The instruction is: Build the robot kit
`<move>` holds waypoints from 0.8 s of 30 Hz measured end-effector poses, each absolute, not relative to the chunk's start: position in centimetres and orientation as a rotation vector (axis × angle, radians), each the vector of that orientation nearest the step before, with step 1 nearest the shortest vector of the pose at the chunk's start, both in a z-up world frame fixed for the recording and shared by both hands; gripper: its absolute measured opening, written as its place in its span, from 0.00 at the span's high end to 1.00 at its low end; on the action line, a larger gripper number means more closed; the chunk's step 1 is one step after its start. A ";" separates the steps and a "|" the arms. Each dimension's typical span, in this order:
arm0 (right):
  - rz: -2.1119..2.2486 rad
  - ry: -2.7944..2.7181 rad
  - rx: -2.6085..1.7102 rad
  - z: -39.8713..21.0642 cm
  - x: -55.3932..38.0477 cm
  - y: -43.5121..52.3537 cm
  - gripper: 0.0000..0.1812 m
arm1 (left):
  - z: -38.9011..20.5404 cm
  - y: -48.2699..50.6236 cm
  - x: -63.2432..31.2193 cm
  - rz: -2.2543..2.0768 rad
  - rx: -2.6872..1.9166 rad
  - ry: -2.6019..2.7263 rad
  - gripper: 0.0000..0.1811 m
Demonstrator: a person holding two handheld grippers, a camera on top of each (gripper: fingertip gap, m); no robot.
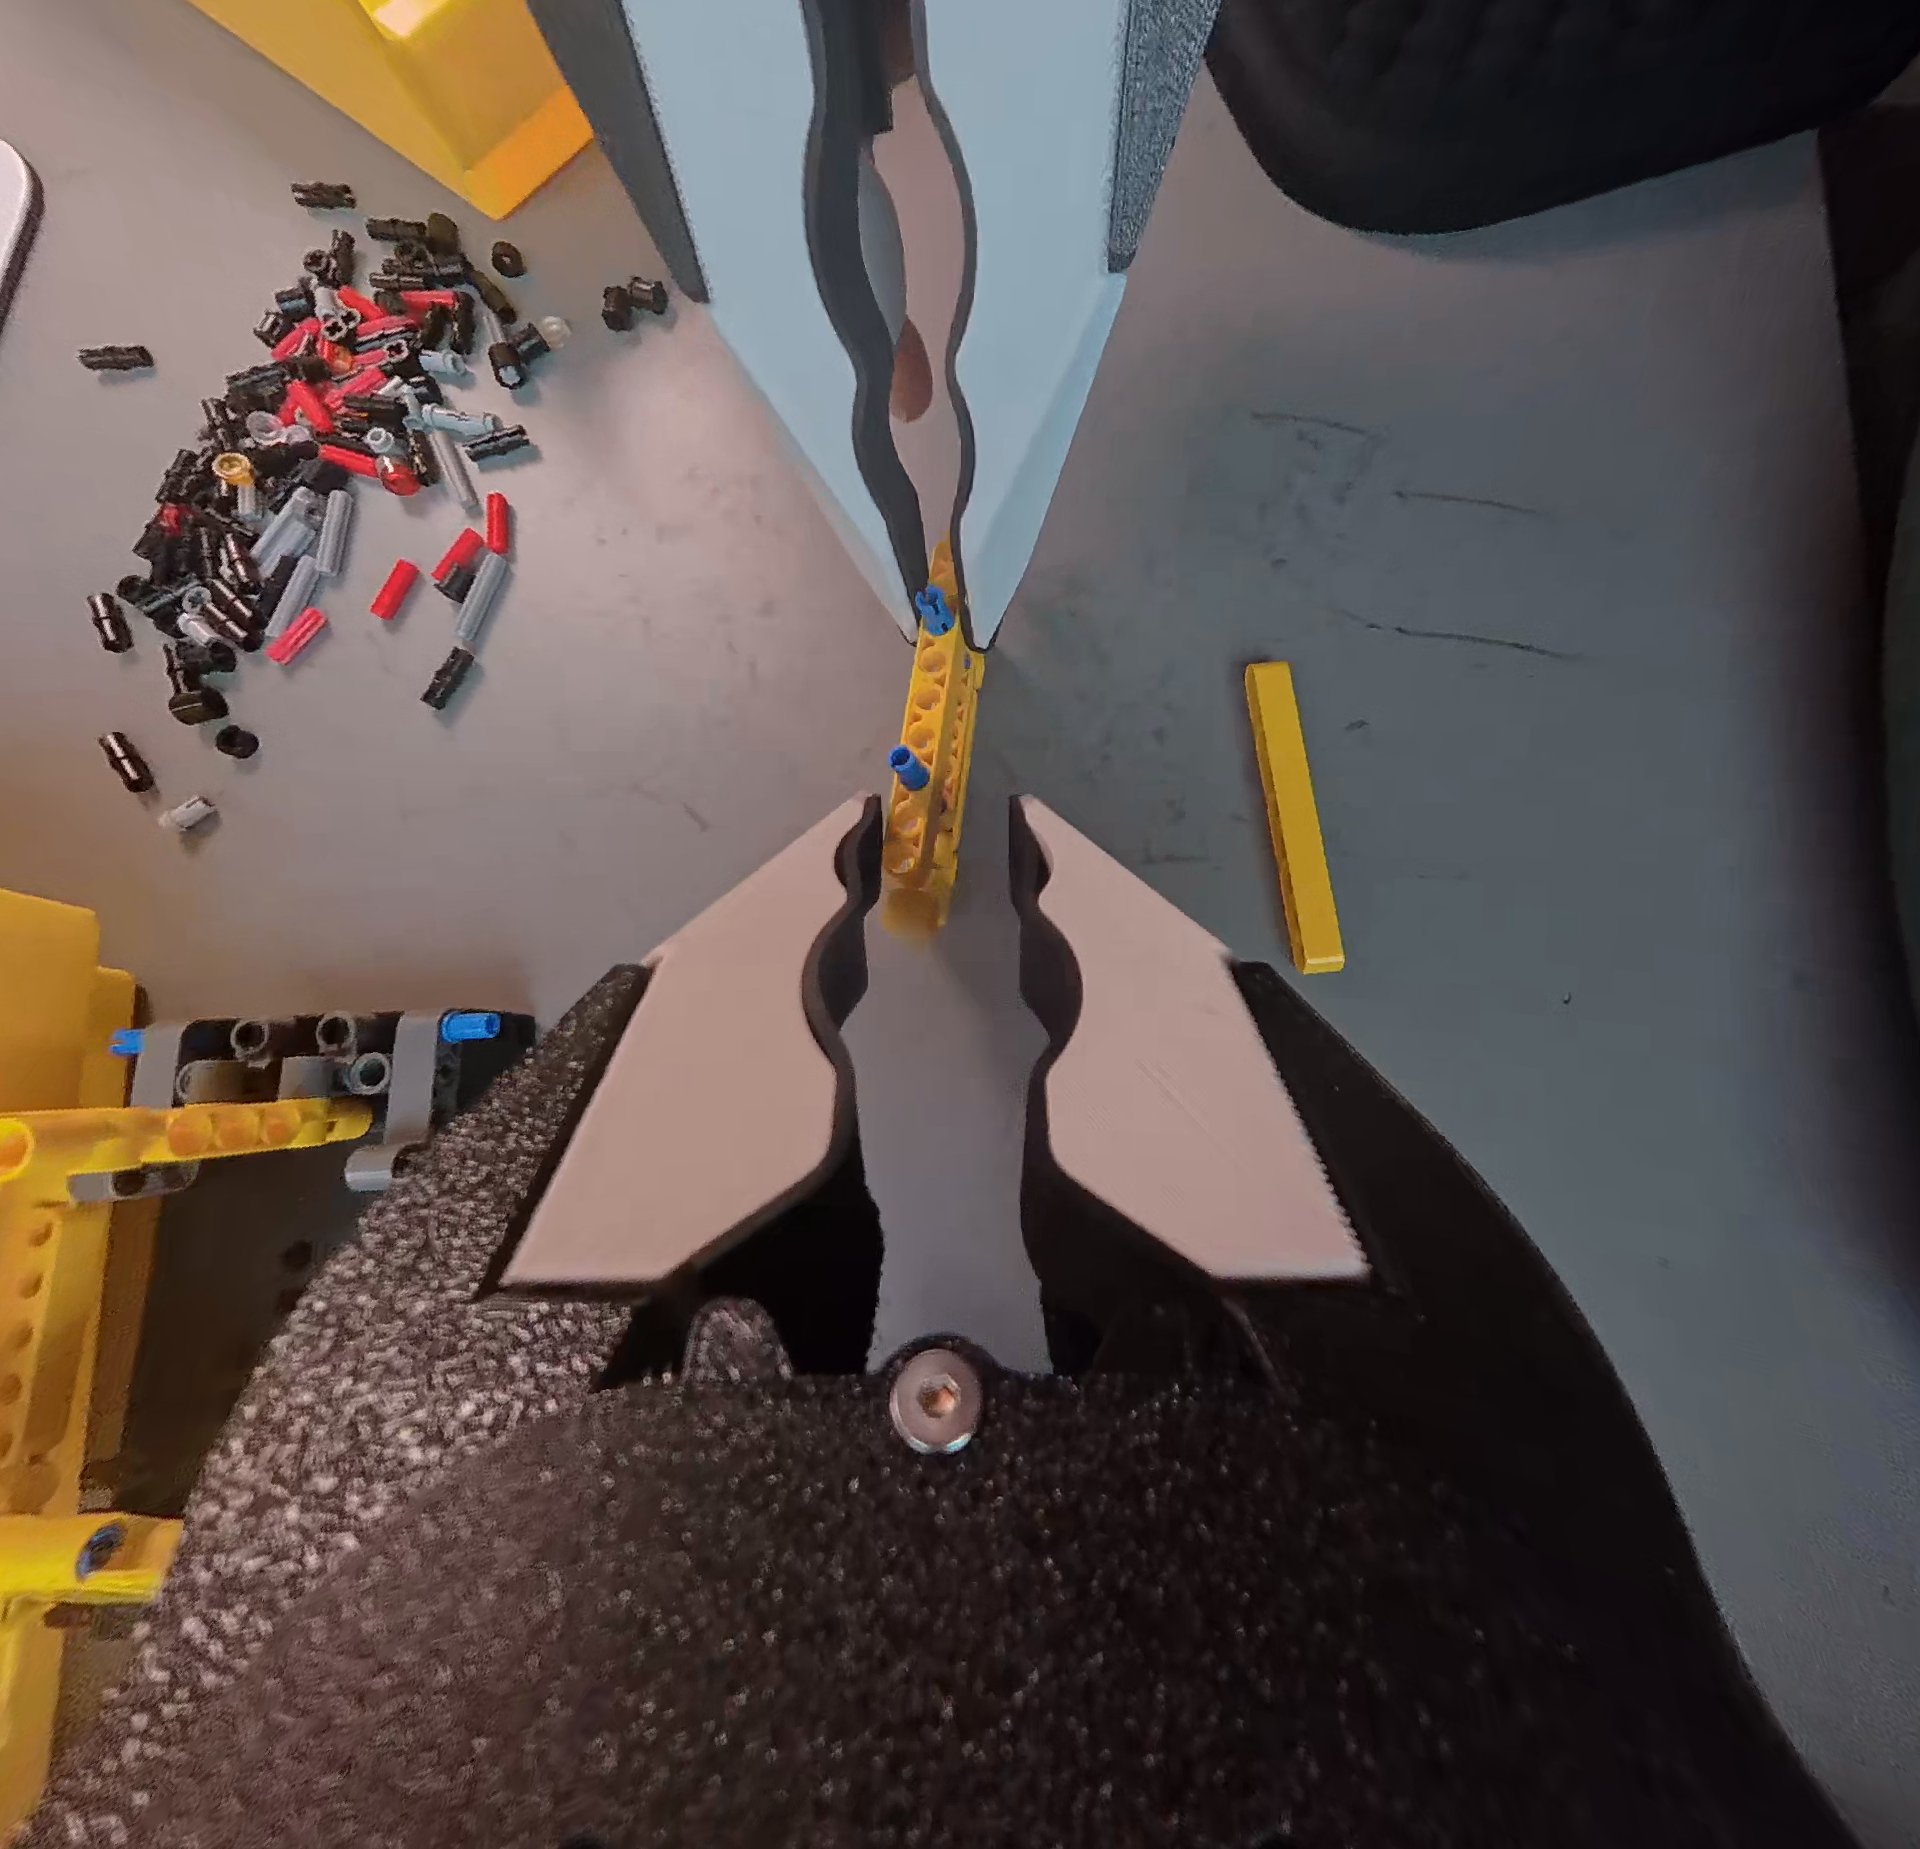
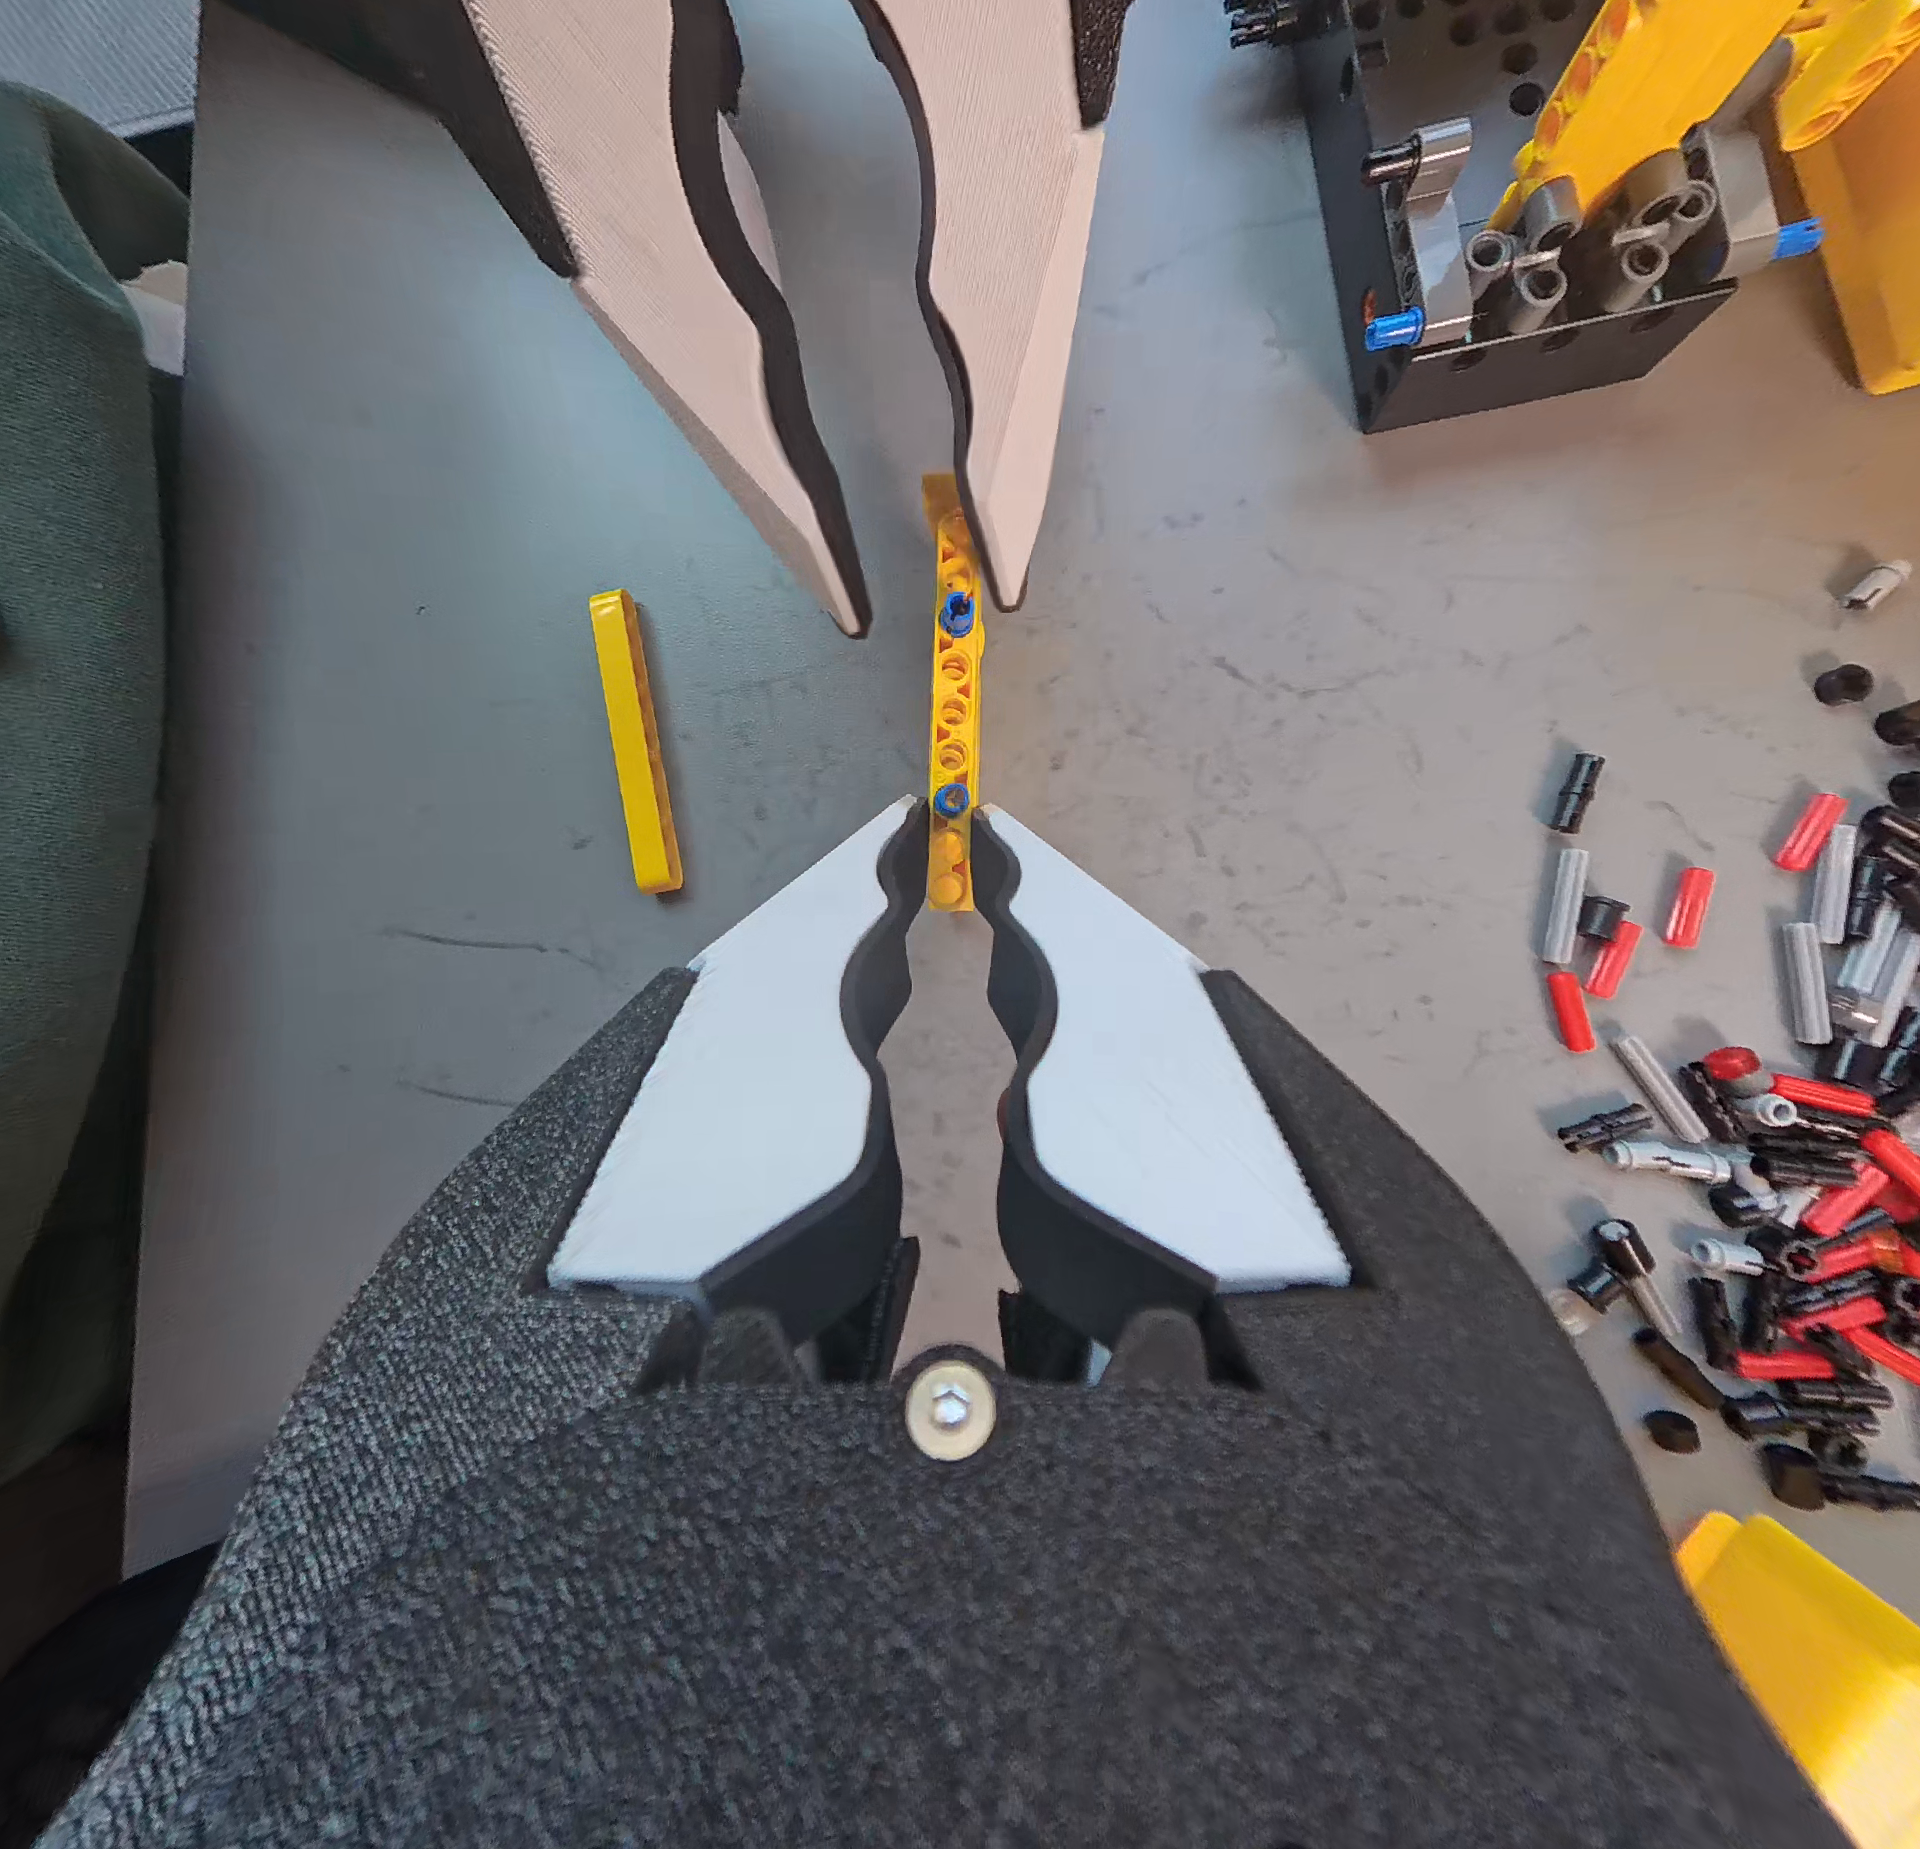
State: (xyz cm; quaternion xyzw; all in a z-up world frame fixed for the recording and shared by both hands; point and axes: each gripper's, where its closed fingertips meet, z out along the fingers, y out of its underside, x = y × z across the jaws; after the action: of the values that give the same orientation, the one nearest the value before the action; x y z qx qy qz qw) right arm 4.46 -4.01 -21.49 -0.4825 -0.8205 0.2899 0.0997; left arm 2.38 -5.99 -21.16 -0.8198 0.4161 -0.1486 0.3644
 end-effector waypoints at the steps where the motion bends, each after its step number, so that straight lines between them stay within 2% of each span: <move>1: 0.858 -2.426 -1.430 -21.5 4.5 -4.0 0.96 | -21.3 -5.8 2.3 -0.362 -2.103 1.069 0.88; 12: 0.726 -2.495 -1.369 -21.7 4.8 -3.9 0.96 | -20.7 -5.8 2.1 -0.371 -2.091 1.037 0.96; 24: 0.645 -2.543 -1.433 -21.9 4.9 -3.9 0.96 | -19.7 -6.0 2.1 -0.353 -2.049 1.041 0.91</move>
State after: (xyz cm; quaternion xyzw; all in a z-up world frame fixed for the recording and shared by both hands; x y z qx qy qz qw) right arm 4.94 -3.95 -21.88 -0.4781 -0.8482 0.2151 0.0758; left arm 2.14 -6.04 -19.72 -0.8089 0.4108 -0.1392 0.3970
